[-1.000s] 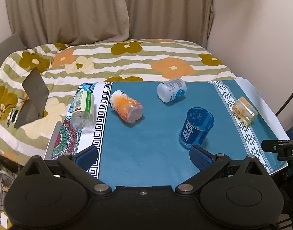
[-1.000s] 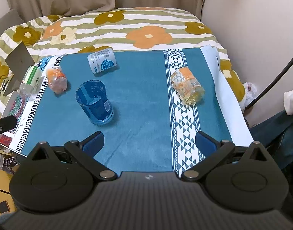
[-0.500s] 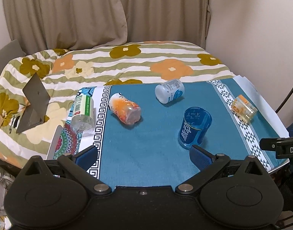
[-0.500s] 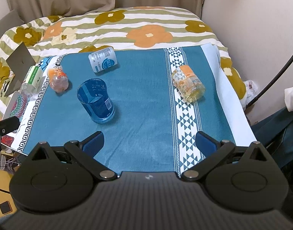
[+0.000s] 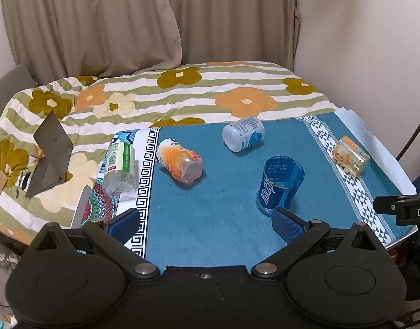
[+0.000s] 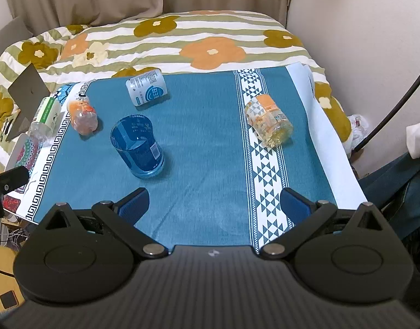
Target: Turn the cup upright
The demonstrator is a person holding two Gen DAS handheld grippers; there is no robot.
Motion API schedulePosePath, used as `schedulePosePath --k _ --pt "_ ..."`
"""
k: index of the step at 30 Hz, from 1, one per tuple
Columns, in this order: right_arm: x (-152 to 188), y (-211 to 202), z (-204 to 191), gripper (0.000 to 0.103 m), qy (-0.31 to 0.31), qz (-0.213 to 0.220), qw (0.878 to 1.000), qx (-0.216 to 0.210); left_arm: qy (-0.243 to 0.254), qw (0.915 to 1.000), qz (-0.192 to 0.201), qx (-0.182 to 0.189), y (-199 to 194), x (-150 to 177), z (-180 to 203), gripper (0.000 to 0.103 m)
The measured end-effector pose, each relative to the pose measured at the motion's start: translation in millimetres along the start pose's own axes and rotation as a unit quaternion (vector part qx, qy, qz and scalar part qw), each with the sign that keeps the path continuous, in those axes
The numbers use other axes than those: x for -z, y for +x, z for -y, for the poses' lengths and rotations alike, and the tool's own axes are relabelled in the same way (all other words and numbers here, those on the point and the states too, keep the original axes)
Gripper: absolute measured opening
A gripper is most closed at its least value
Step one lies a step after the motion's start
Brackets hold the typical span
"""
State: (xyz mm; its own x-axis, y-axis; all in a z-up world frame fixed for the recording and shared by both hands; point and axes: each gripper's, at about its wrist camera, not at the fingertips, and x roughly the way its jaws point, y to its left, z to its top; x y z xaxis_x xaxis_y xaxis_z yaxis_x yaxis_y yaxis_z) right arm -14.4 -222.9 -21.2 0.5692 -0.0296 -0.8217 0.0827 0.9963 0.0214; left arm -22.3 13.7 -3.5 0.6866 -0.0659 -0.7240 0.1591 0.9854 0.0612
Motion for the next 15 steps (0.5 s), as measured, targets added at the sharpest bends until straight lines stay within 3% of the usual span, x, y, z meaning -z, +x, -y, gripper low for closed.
schedulePosePath --k 15 --pt "-2.8 0.7 -3.2 0.103 -0.002 -0.002 1.0 0.0 0.004 1.0 0.001 -0.002 0.6 -1.3 -1.5 0.103"
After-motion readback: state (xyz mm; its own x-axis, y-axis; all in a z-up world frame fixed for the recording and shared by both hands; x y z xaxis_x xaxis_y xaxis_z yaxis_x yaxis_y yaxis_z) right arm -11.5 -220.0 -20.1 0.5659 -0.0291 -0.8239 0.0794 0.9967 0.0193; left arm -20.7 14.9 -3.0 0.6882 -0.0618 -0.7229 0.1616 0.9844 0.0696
